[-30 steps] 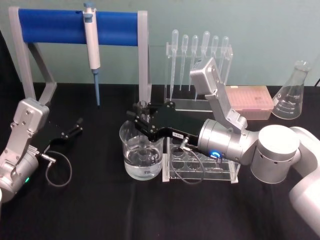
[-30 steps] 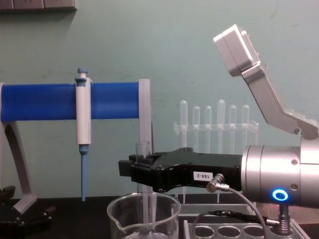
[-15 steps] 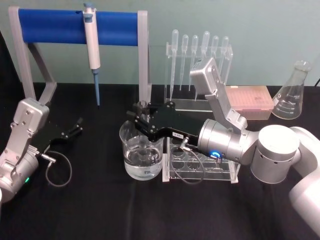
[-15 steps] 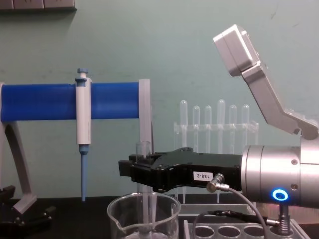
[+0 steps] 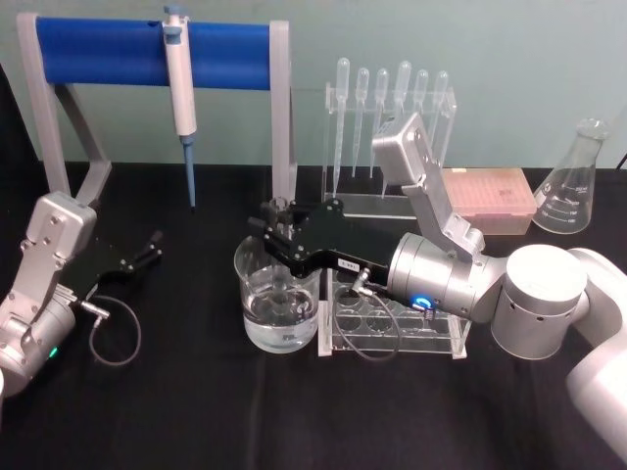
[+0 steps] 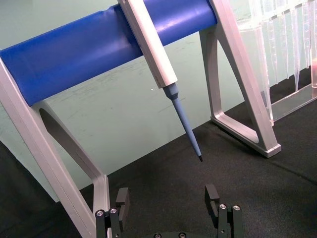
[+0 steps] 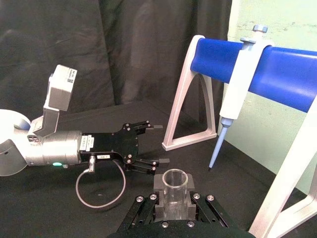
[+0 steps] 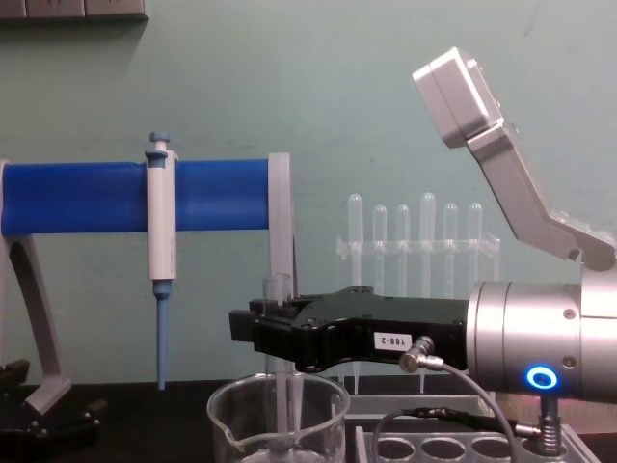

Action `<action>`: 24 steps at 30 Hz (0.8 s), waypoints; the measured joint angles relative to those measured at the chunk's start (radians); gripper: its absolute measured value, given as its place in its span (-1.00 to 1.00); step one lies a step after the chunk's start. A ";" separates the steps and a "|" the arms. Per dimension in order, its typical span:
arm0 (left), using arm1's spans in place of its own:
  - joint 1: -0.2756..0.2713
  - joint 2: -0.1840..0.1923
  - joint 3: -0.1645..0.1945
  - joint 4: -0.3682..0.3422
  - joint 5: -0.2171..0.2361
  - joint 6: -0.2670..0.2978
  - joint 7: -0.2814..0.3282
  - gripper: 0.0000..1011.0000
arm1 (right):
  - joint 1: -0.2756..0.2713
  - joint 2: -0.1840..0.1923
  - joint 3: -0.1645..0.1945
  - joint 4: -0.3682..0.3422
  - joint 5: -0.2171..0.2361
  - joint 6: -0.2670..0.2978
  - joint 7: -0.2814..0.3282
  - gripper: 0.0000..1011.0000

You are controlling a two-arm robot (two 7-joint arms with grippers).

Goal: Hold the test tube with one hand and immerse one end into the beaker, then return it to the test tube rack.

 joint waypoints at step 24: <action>0.000 0.000 0.000 0.000 0.000 0.000 0.000 0.98 | 0.000 0.000 0.000 0.000 0.000 0.000 0.000 -0.55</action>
